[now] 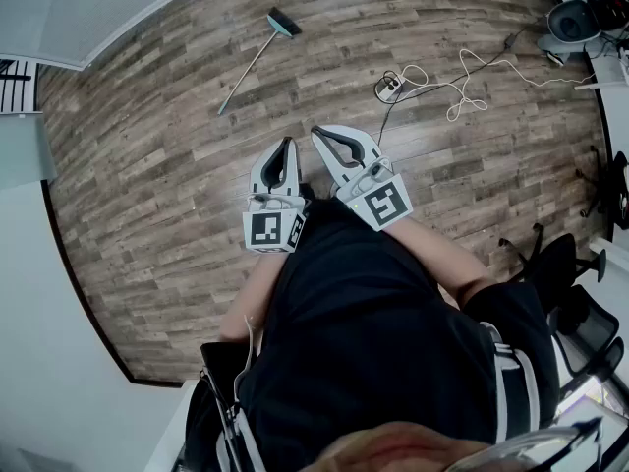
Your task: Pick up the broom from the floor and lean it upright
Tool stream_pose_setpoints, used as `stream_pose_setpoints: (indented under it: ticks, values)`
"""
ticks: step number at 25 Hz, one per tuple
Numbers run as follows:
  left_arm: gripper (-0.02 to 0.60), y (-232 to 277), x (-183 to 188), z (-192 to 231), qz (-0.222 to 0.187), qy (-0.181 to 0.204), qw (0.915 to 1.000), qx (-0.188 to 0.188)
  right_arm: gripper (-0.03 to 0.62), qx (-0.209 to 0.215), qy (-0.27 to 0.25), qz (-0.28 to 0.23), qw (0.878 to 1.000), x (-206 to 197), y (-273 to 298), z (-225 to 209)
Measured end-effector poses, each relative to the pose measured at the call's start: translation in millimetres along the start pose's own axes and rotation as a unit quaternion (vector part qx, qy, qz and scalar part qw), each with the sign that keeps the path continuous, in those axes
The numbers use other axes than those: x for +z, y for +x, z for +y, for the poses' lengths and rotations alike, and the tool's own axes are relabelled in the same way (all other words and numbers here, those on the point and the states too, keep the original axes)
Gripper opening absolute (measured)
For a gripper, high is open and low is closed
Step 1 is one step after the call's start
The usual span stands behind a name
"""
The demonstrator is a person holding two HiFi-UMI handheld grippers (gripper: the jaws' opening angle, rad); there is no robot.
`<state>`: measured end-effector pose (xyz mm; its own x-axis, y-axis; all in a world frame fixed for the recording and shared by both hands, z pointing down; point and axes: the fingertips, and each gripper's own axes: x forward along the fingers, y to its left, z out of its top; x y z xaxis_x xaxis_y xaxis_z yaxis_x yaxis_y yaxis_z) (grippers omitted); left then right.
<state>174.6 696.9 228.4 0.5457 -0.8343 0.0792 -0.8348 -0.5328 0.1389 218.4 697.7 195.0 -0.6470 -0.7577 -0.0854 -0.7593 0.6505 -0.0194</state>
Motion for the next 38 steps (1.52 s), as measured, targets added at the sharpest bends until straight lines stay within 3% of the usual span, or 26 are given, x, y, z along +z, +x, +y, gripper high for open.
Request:
stream_pose_setpoints:
  ticks: [8, 12, 17, 21, 29, 38]
  values:
    - [0.02, 6, -3, 11, 0.004, -0.023, 0.9996, 0.015, 0.02, -0.052, 0.053, 0.022, 0.997, -15, -9, -36]
    - [0.02, 11, -7, 16, 0.013, -0.026, 0.9992, 0.027, 0.02, -0.044, 0.059, 0.03, 0.997, -23, -10, -40]
    - [0.02, 19, -9, 22, 0.015, -0.038, 0.9982, 0.045, 0.02, -0.057, 0.053, -0.002, 0.997, -11, -12, -58]
    - [0.02, 24, -6, 30, 0.016, -0.04, 0.9971, 0.062, 0.02, -0.051, 0.06, 0.014, 0.997, -18, -10, -61]
    - [0.02, 42, -6, 35, 0.023, -0.033, 0.9977, 0.055, 0.02, -0.081, 0.084, 0.022, 0.993, -27, -4, -89]
    - [0.02, 68, -18, 56, 0.03, -0.047, 0.9973, 0.048, 0.02, -0.055, 0.078, 0.039, 0.995, -34, 21, -95]
